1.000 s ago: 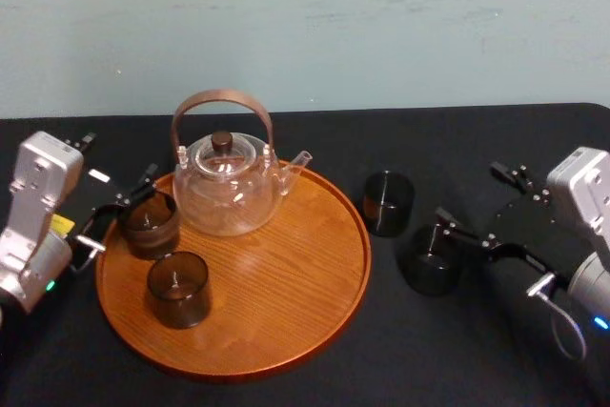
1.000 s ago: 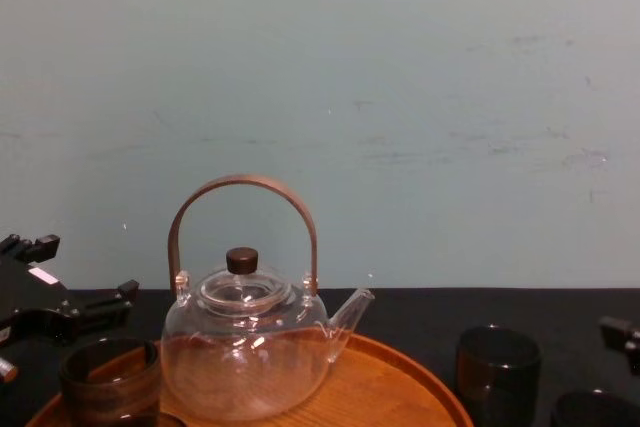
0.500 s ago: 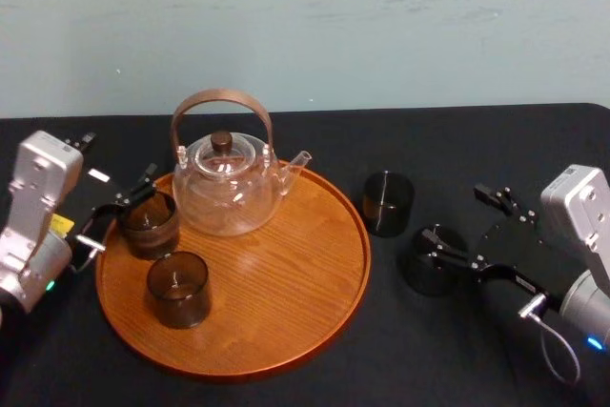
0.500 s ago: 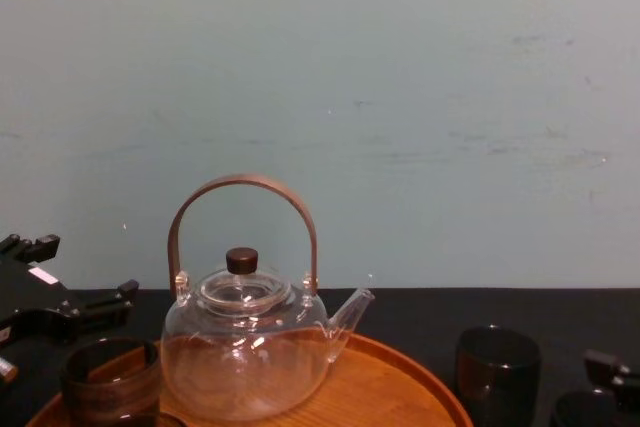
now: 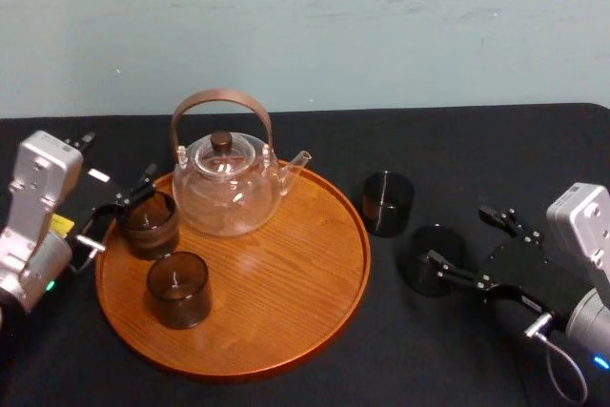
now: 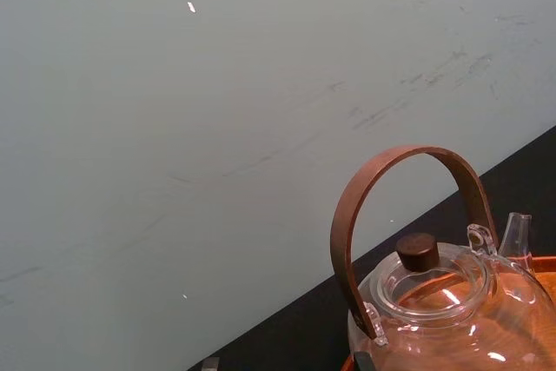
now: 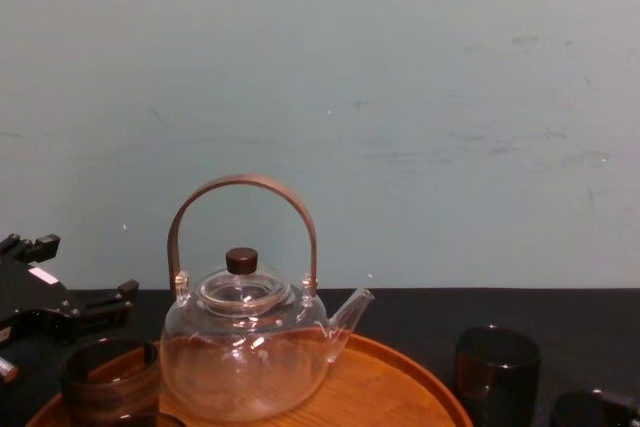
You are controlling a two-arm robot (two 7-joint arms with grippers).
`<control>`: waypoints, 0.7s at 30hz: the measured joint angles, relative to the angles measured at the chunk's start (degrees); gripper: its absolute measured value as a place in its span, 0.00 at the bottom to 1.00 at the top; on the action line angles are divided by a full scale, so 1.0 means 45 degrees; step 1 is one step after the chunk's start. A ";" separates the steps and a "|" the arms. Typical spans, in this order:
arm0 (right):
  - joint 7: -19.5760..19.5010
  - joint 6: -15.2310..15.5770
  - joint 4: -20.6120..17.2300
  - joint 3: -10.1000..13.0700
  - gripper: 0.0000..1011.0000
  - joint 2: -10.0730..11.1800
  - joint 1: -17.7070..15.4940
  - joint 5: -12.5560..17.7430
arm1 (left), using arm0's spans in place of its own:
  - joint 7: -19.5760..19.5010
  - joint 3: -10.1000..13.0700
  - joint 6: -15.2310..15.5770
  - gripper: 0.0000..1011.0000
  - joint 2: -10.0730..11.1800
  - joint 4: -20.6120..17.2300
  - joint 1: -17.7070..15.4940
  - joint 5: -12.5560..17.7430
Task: Pick up the glass from the table and place it on the tray.
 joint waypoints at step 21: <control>0.0705 0.0191 0.0655 0.0220 0.99 -0.0731 -0.0074 -0.0448 | 0.0000 0.0000 0.0000 0.99 0.0000 0.0000 0.0000 0.0000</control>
